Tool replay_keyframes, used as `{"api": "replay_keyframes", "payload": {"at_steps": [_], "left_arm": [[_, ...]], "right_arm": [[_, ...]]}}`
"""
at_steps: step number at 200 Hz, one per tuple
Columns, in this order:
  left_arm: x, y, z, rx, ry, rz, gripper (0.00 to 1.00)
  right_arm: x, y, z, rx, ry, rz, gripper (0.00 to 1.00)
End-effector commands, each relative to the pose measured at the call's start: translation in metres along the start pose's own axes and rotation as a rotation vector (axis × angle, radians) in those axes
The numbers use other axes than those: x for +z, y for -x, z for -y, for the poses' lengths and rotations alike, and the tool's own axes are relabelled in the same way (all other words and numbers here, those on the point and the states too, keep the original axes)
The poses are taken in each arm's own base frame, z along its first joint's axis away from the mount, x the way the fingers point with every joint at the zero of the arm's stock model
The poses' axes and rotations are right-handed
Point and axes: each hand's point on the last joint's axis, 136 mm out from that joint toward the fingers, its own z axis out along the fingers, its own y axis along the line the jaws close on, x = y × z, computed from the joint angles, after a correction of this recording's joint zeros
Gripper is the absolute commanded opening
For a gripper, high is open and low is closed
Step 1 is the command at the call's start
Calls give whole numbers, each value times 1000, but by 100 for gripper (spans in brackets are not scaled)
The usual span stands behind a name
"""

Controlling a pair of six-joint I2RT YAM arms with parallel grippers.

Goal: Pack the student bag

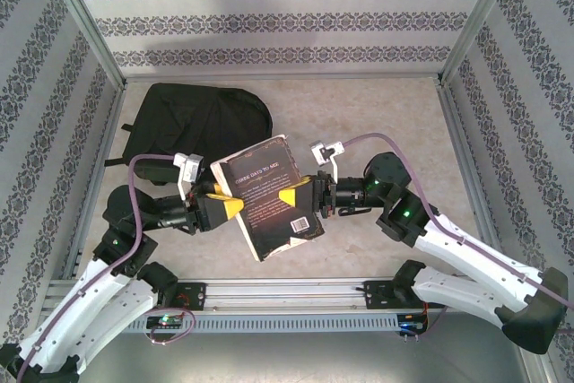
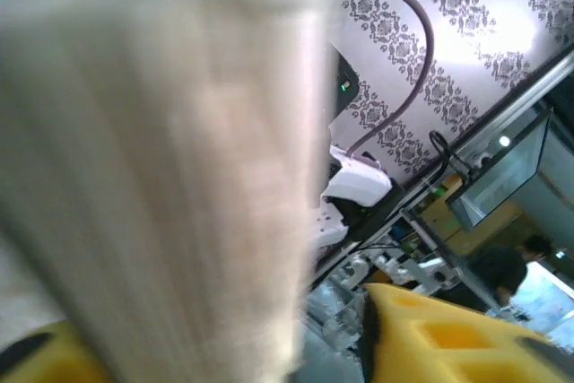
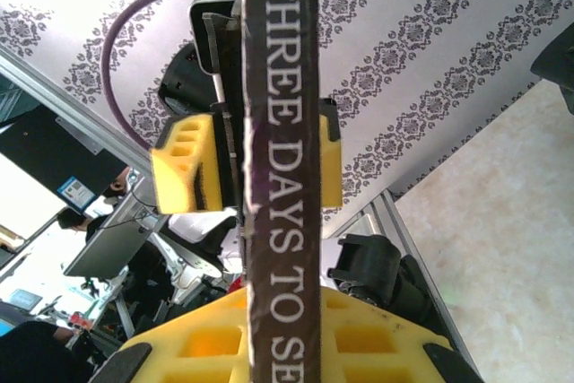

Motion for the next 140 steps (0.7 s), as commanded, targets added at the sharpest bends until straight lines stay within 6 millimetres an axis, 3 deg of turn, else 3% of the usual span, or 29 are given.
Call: {"api": "replay_keyframes", "payload": {"at_steps": [1, 26, 43, 67, 85, 110, 140], "left_arm": [[0, 1, 13, 59, -59, 13, 28], [0, 2, 5, 60, -22, 24, 8], [-1, 6, -3, 62, 21, 55, 0], [-7, 27, -13, 63, 88, 197, 0], [-22, 58, -16, 52, 98, 421, 0], [-47, 88, -23, 31, 116, 672, 0], [-53, 106, -9, 35, 62, 757, 0]], "right_arm": [[1, 18, -23, -70, 56, 48, 0], [3, 17, -19, -63, 45, 43, 0], [2, 17, -12, -62, 7, 48, 1], [-5, 23, 9, -53, -107, 125, 67], [-13, 33, 20, -33, -159, 229, 90], [-24, 51, 26, 19, -149, 396, 98], [-31, 65, 36, 131, -90, 547, 98]]}}
